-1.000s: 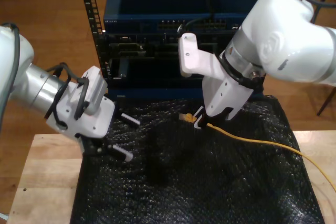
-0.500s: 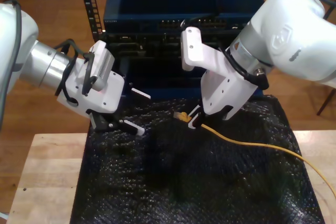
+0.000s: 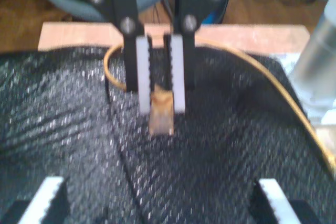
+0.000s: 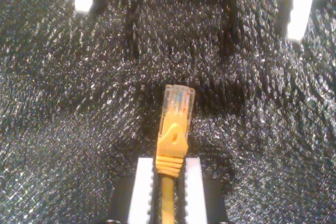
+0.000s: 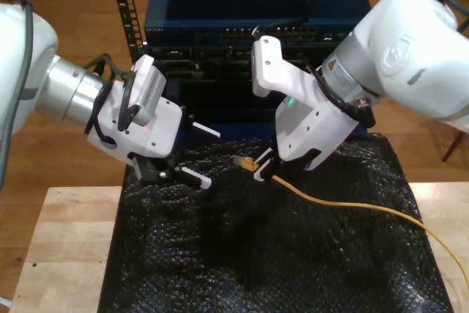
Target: Grab the cable and plug it in
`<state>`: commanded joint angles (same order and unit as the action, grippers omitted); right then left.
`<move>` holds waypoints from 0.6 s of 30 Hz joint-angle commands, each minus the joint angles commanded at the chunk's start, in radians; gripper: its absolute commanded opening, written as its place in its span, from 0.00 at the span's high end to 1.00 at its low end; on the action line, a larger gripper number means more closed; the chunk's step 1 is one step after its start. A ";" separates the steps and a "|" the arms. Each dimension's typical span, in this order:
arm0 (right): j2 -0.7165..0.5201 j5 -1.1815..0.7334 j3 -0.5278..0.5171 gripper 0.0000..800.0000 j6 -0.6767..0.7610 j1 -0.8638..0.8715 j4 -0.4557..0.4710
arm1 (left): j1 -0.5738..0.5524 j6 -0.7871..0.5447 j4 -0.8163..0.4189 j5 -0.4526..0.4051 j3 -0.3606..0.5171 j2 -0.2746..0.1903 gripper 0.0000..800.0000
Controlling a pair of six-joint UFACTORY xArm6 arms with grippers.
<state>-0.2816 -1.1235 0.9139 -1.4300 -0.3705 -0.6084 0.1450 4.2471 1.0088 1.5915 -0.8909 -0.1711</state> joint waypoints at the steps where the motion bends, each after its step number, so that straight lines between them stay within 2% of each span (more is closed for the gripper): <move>1: -0.002 0.000 -0.002 0.99 0.000 -0.002 0.000 | 0.000 -0.002 0.002 0.000 0.006 0.000 0.03; 4: 0.000 0.000 -0.002 0.99 0.000 -0.005 0.000 | -0.002 -0.002 0.002 -0.002 0.015 0.000 0.04; 7: 0.000 0.002 -0.003 0.99 0.000 -0.006 0.000 | -0.002 -0.002 0.002 -0.002 0.018 0.000 0.12; 18: 0.003 0.002 -0.003 0.99 -0.005 -0.009 0.002 | -0.005 -0.029 0.002 0.002 0.029 -0.003 0.24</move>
<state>-0.2785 -1.1220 0.9108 -1.4346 -0.3798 -0.6068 0.1404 4.2179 1.0104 1.5930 -0.8617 -0.1741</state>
